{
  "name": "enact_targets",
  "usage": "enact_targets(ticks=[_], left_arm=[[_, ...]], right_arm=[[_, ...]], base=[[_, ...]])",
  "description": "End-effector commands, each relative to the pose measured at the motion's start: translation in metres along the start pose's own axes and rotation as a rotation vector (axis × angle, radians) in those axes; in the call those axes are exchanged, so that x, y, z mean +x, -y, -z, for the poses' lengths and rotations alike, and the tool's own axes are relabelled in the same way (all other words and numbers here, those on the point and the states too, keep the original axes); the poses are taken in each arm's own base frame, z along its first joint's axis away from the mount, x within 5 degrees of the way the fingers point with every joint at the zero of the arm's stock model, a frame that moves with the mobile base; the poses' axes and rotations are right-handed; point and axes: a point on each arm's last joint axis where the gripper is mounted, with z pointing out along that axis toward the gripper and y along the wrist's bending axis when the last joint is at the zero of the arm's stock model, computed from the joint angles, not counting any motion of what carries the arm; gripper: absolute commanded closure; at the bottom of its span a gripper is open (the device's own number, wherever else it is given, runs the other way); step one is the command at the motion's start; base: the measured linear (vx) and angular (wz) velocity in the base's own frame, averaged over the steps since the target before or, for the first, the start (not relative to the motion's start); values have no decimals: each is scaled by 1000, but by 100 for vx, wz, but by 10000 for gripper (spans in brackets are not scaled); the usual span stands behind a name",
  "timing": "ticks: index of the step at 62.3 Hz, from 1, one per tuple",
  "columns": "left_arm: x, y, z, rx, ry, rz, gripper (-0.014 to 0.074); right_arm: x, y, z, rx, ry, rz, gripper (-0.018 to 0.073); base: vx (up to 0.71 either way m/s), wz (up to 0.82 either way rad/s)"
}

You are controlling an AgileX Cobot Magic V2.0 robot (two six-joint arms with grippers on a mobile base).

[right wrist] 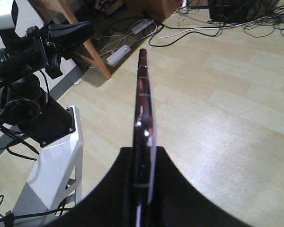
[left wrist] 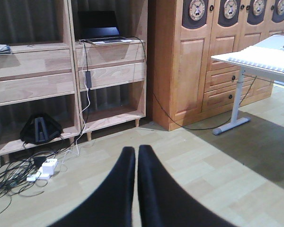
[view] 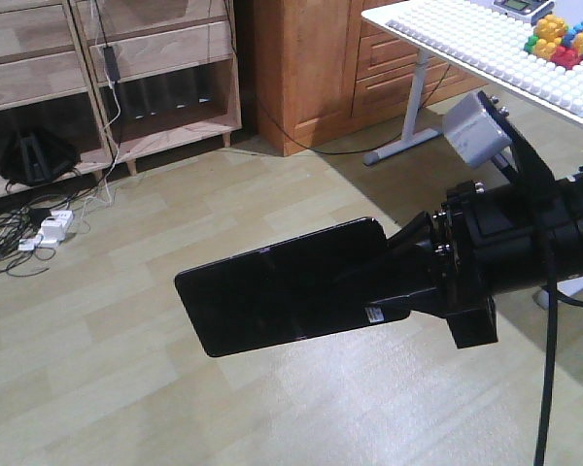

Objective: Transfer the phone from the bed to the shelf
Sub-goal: 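Turn the base toward the wooden shelf unit, phone held, then drive up to the shelf unit with the grey laptop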

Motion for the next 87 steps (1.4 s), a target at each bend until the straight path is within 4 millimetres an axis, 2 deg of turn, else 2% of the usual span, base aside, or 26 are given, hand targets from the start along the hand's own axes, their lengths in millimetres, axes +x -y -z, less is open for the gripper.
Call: enact_targets(ticks=[1,87], left_arm=[[-14,-2,3,-10,107,14,595],[-14,-2,3,-10,107,14,595]], right_arm=[[-12,-18,9,-84,69,20,562],[-12,-18,9,-84,69,20,562]], base=[[45,-4],[42,-3]])
